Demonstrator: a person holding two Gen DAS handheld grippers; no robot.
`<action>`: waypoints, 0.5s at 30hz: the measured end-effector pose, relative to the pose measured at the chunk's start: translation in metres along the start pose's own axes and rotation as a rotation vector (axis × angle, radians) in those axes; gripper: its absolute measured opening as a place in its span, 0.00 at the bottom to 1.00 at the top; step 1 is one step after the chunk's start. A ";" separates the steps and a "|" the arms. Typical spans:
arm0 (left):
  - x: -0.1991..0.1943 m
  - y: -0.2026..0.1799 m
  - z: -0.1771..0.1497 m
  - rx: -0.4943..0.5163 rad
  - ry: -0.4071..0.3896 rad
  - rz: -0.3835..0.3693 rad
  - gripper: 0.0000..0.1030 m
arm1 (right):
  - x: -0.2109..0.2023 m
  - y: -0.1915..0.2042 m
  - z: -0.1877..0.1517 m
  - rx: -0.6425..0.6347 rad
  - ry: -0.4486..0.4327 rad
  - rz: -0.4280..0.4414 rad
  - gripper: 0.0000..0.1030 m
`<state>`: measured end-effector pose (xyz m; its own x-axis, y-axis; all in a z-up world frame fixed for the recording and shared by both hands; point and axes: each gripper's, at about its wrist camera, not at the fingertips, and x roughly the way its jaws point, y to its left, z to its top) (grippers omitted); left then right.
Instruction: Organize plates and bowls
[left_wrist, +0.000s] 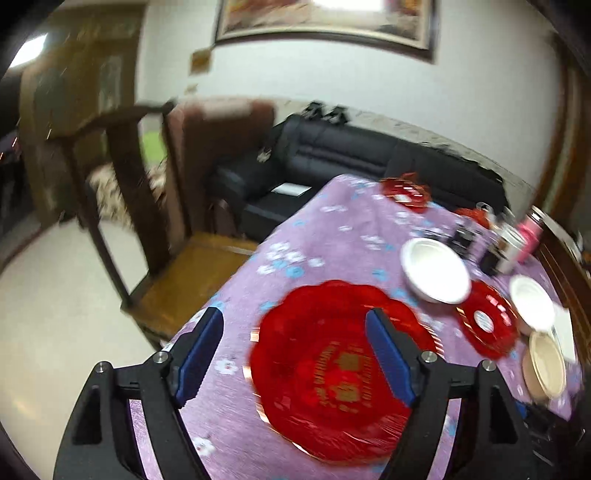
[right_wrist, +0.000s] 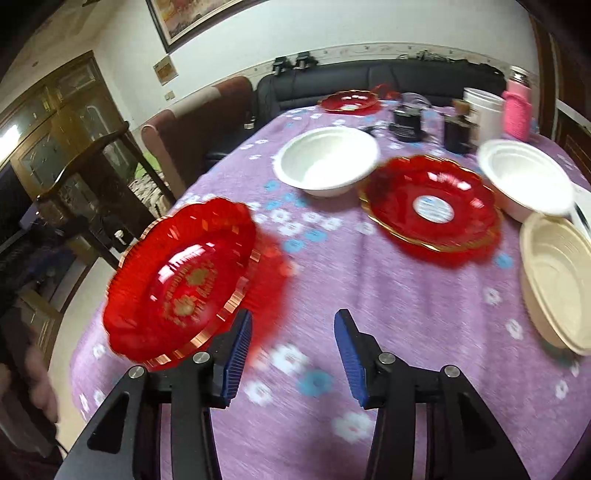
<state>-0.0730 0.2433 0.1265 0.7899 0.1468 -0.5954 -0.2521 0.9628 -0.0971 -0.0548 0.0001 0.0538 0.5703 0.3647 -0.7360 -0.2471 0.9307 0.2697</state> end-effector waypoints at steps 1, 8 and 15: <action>-0.005 -0.006 -0.001 0.023 -0.010 -0.015 0.80 | -0.004 -0.009 -0.003 0.007 -0.002 -0.010 0.49; -0.026 -0.064 -0.019 0.130 0.004 -0.167 0.83 | -0.034 -0.064 -0.013 0.073 -0.040 -0.085 0.49; -0.012 -0.096 -0.040 0.152 0.091 -0.230 0.83 | -0.041 -0.098 -0.009 0.151 -0.056 -0.098 0.49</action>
<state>-0.0806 0.1397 0.1115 0.7612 -0.0935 -0.6417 0.0195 0.9924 -0.1214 -0.0611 -0.1063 0.0517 0.6297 0.2688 -0.7289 -0.0704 0.9541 0.2910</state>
